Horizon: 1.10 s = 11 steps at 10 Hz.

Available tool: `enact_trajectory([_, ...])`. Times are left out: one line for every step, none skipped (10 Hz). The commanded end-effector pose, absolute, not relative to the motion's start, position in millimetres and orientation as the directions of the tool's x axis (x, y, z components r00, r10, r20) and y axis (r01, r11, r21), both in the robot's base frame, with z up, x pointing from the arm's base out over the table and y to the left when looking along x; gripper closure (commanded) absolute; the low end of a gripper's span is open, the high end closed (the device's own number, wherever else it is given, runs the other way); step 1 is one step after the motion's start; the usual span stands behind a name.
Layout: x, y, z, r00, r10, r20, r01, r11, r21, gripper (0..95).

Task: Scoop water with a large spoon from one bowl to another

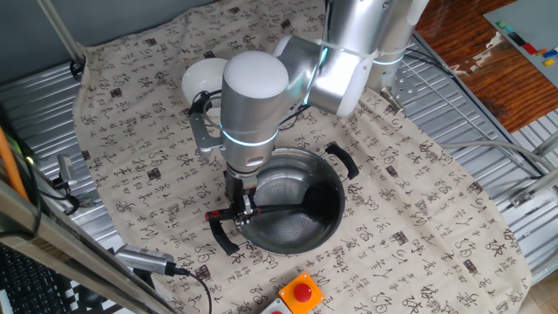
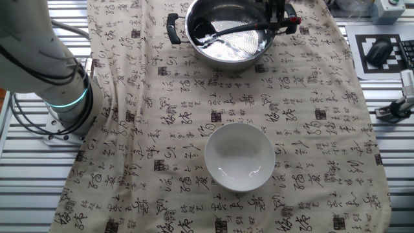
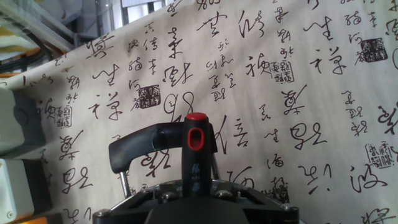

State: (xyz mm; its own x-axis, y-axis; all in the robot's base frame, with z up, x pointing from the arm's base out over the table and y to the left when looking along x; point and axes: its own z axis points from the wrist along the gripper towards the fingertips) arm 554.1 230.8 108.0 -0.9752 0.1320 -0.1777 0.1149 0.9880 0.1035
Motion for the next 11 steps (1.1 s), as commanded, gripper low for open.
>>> enact_trajectory([556,231,107,-0.974,0.133,-0.182,0.116,0.988,0.102,95.0])
enact_trajectory([556,232,106,-0.974,0.132,-0.184,0.115,0.988,0.102,95.0])
enact_trajectory([556,232,106,-0.975,0.127,-0.184,0.110,0.989,0.097,95.0])
enact_trajectory([556,232,107,-0.976,0.122,-0.180,0.106,0.990,0.095,95.0])
enact_trajectory([556,232,108,-0.978,0.108,-0.177,0.092,0.991,0.096,95.0])
enact_trajectory([557,233,111,-0.980,0.101,-0.174,0.083,0.991,0.107,95.0])
enact_trajectory([559,234,118,-0.981,0.077,-0.177,0.059,0.993,0.105,95.0])
enact_trajectory([561,236,124,-0.982,0.058,-0.181,0.040,0.994,0.103,95.0])
enact_trajectory([564,238,131,-0.982,0.043,-0.183,0.025,0.995,0.101,95.0])
enact_trajectory([566,239,136,-0.983,0.037,-0.179,0.019,0.995,0.099,95.0])
enact_trajectory([567,241,142,-0.984,0.031,-0.176,0.014,0.995,0.099,95.0])
